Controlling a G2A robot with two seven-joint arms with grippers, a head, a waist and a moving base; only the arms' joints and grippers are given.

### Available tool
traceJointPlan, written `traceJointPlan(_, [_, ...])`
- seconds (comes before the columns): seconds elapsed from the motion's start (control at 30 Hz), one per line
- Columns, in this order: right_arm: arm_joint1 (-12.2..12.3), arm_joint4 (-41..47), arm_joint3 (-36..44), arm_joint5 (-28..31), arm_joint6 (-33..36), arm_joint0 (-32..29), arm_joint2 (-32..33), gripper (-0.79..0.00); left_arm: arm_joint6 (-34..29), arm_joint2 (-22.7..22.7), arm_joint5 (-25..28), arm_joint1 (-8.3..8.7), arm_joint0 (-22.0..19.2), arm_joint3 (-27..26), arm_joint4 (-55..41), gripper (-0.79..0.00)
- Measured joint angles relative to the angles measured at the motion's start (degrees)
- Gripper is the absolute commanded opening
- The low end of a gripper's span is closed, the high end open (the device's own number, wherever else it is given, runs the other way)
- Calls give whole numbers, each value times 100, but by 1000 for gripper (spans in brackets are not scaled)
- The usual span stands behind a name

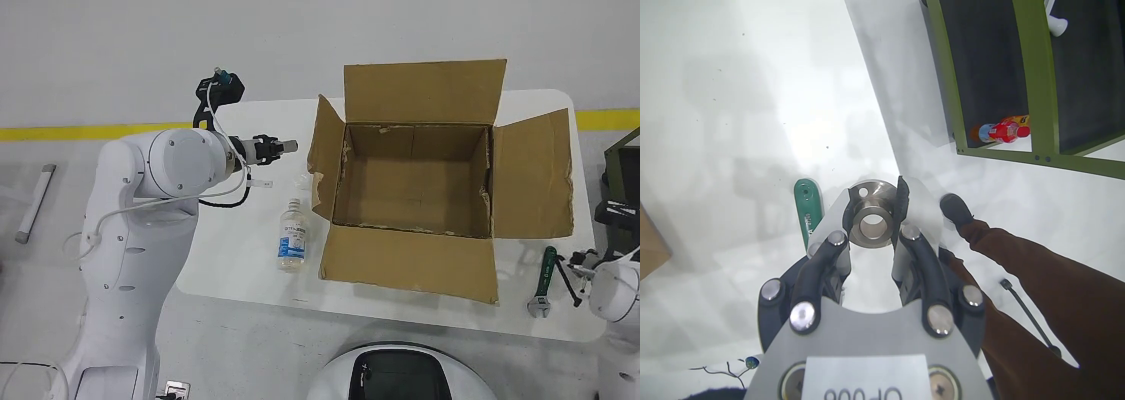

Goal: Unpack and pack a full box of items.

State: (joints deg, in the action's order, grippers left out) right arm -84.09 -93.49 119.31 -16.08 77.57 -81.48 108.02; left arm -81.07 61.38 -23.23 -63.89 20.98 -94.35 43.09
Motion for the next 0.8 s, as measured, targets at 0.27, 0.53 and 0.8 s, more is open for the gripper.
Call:
traceJointPlan(0.27, [6, 41, -219, 19, -38, 8, -23, -579, 0, 0, 0, 0, 0, 0, 0, 0])
traceJointPlan(0.53, [16, 204, -222, 65, -170, 45, -8, -123, 0, 0, 0, 0, 0, 0, 0, 0])
traceJointPlan(0.8, [21, 1020, 139, 63, -2019, 234, 254, -785, 0, 0, 0, 0, 0, 0, 0, 0])
